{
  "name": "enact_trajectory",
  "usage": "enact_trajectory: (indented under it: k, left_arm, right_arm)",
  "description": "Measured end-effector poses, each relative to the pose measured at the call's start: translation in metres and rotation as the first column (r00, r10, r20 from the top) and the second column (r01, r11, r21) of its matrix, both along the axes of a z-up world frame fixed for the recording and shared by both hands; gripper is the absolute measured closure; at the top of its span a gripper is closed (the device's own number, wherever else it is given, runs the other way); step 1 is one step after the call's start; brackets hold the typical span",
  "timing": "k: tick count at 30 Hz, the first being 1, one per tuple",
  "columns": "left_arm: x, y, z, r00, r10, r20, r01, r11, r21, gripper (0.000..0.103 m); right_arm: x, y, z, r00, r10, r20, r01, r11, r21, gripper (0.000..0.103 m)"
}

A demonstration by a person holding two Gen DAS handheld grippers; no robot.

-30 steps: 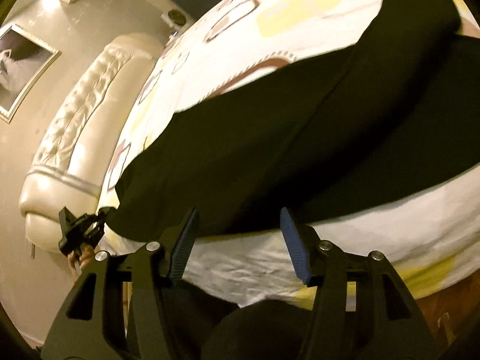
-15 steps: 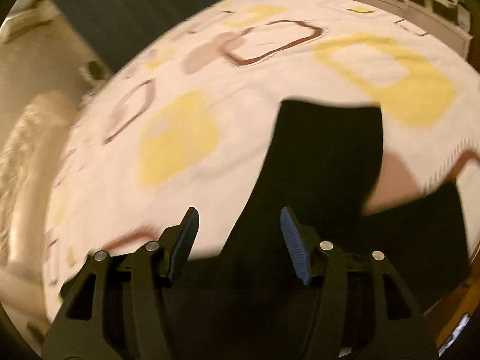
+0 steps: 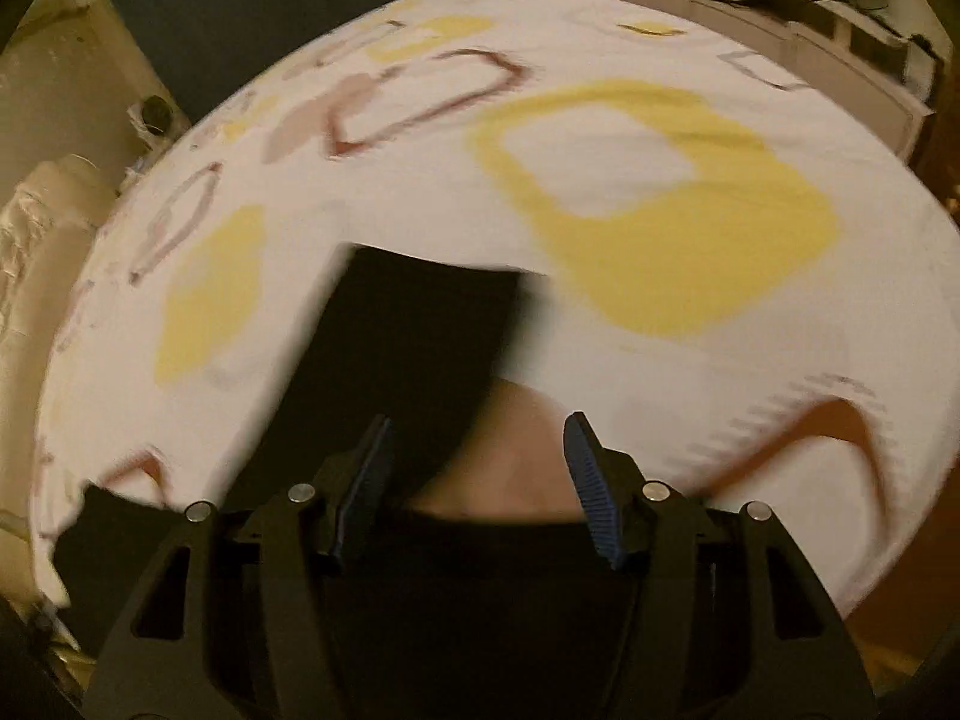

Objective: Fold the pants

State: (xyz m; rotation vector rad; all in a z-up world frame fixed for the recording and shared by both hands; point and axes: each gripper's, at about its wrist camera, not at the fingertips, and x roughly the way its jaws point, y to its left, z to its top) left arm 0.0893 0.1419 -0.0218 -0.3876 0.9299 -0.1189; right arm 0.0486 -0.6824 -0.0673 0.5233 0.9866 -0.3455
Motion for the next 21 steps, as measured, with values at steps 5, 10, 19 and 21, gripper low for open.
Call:
enact_trajectory:
  k: [5,10,19,21]
  left_arm:
    - [0.005,-0.024,0.009,1.0,-0.016,0.016,0.017,0.999,-0.048,0.026]
    - [0.006,-0.05,0.006,0.999,-0.032,-0.017,0.031,0.997,-0.075,0.026]
    - [0.008,-0.089,-0.004,0.997,-0.067,-0.048,0.063,0.995,-0.076,0.026]
    - [0.01,-0.095,-0.006,0.996,-0.075,-0.05,0.072,0.995,-0.067,0.026]
  right_arm:
    - [-0.052,-0.038,-0.03,0.997,-0.073,0.027,0.068,0.985,0.161,0.045]
    - [-0.052,-0.024,-0.037,0.999,0.014,0.05,-0.022,0.986,0.163,0.078]
    - [-0.043,-0.029,-0.005,0.993,0.078,0.085,-0.074,0.996,-0.041,0.098]
    - [-0.036,-0.029,-0.022,0.995,0.095,0.017,-0.094,0.993,-0.066,0.098]
